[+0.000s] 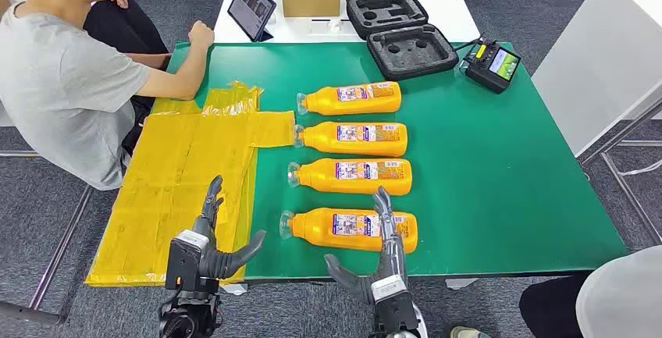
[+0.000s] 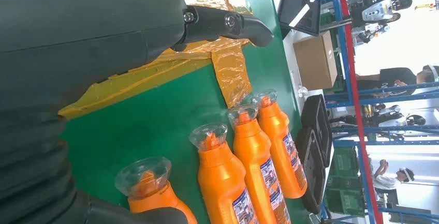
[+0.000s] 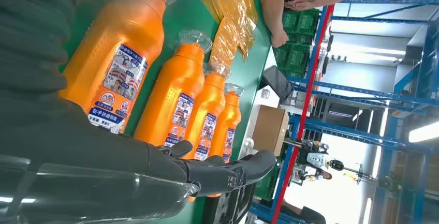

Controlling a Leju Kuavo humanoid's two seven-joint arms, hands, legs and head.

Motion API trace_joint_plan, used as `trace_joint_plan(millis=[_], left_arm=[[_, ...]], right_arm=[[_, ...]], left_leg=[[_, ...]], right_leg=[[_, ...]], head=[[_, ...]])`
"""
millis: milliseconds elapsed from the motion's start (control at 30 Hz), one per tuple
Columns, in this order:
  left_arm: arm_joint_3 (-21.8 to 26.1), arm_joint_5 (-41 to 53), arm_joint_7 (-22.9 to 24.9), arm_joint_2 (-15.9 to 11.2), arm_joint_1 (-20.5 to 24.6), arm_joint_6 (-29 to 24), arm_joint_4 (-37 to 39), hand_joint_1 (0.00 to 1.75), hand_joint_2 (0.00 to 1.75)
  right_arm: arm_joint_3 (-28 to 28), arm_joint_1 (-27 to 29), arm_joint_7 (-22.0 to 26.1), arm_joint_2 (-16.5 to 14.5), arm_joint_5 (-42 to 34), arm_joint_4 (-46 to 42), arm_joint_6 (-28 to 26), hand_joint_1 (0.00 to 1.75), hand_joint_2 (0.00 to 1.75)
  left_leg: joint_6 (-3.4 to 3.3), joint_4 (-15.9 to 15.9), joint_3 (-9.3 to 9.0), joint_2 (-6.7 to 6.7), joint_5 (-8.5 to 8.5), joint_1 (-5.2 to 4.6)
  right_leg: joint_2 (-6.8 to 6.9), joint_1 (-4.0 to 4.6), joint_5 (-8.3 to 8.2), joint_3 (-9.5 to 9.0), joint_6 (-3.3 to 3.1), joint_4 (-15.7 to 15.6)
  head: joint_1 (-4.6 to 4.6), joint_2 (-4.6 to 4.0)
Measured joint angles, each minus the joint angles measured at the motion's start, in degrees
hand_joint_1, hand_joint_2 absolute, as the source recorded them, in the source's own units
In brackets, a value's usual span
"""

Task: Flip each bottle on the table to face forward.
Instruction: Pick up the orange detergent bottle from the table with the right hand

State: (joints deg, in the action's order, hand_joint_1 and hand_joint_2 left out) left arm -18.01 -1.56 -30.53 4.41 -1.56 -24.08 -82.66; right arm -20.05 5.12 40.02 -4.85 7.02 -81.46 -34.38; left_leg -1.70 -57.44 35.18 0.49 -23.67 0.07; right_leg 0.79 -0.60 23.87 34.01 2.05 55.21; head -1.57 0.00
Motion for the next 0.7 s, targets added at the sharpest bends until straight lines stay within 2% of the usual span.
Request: trace_joint_plan(millis=[300,367,533,600,700], left_arm=[[0.0,-0.3,-0.2,-0.5,0.2,0.1,0.1,0.00,1.75],[0.1,-0.6,-0.5,-0.6,0.4,0.1,0.2,0.00,1.75],[0.1,-0.9,-0.9,-0.7,0.6,-0.1,0.5,0.00,1.75],[0.1,-0.9,-0.9,-0.7,0.6,-0.1,0.5,0.00,1.75],[0.1,-0.9,-1.0,-0.7,0.6,-0.1,0.6,0.00,1.75]], right_arm=[[0.2,0.0,0.0,-0.3,1.4,0.1,-0.3,0.00,1.75],[0.4,-0.4,-0.3,-0.3,6.6,0.9,-2.2,0.00,1.75],[4.7,-1.1,-0.7,-2.2,26.5,5.2,-5.0,0.00,1.75],[7.2,-1.3,-0.7,-3.2,30.1,6.3,-5.1,0.00,1.75],[9.5,-1.4,-0.8,-4.1,31.5,7.4,-5.3,0.00,1.75]], left_leg=[[0.00,0.0,0.00,0.00,0.00,0.00],[0.00,0.0,0.00,0.00,0.00,0.00],[0.00,0.0,0.00,-0.02,0.00,0.00],[0.00,0.0,0.00,-0.02,0.00,0.00],[0.00,0.0,0.01,-0.01,0.00,0.00]], right_leg=[[0.00,0.00,0.00,0.00,0.00,0.0],[0.00,0.00,0.00,0.00,0.00,0.0],[0.01,0.00,0.00,0.00,0.00,0.0],[0.01,0.00,0.00,-0.01,0.00,0.0],[0.01,0.00,0.00,0.00,0.00,0.0]], head=[[0.00,0.00],[0.00,0.00],[-0.01,0.00],[-0.01,0.00],[0.00,0.00]])
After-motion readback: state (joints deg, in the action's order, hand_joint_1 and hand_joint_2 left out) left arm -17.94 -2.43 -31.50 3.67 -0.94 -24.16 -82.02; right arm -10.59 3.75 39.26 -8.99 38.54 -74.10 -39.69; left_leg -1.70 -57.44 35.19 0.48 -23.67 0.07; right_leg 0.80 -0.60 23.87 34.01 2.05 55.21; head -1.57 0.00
